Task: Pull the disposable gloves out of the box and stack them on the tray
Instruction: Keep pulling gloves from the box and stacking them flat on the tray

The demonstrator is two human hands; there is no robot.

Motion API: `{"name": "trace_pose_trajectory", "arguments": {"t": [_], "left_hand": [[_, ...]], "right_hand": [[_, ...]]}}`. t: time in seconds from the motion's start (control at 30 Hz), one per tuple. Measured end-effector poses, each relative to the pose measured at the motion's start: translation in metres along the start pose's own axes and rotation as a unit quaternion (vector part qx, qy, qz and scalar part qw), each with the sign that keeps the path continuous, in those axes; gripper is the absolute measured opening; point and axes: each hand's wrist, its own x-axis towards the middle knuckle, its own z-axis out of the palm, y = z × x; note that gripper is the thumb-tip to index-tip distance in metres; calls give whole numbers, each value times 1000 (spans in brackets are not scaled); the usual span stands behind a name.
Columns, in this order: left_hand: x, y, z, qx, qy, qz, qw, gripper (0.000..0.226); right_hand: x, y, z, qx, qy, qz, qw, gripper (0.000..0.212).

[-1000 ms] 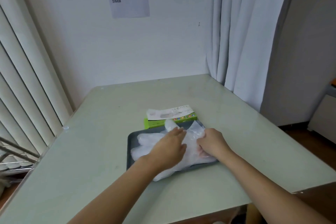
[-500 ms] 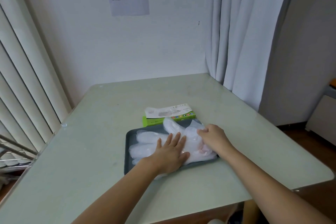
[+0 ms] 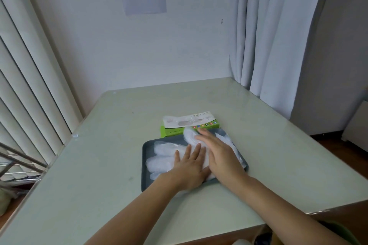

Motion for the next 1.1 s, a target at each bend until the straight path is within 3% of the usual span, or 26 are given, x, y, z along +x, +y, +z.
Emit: {"name": "trace_pose_trajectory", "arguments": {"t": [0.07,0.2,0.27,0.43,0.67,0.73,0.8,0.87,0.93,1.0,1.1], "left_hand": [[-2,1,-1,27,-5,10,1000,67],[-2,2,-4,17,-12,8,1000,67],[1,1,-1,3,-1,-1,1000,65],[-1,-6,3,-21,10,-21,1000,74],[-26,-46,-13,49,-45,-81,994,97],[-34,-53,-27,78,-75,-91,990,101],[-41,-54,-48,72,-97,-87,989,96],[-40,-58,-67,27,-65,-66,995,71],[-31,-68,-82,-38,36,-73,996,51],[-13,-86,-88,-101,129,-103,981,47],[19,-108,-88,-151,163,-115,968,42]], "right_hand": [[-7,-7,1,6,-19,-48,999,43],[-7,-10,2,23,-109,153,982,38],[1,0,-4,-14,-127,197,972,41],[11,26,-15,-194,-303,176,916,58],[27,29,-27,-245,-372,189,875,91],[40,24,-32,-277,-387,191,859,92],[56,20,-36,-314,-388,177,848,75],[75,20,-38,-313,-341,144,875,44],[94,25,-41,-277,-263,117,917,30],[117,34,-40,-242,-212,100,942,31],[148,51,-28,-197,-195,89,957,44]]}}
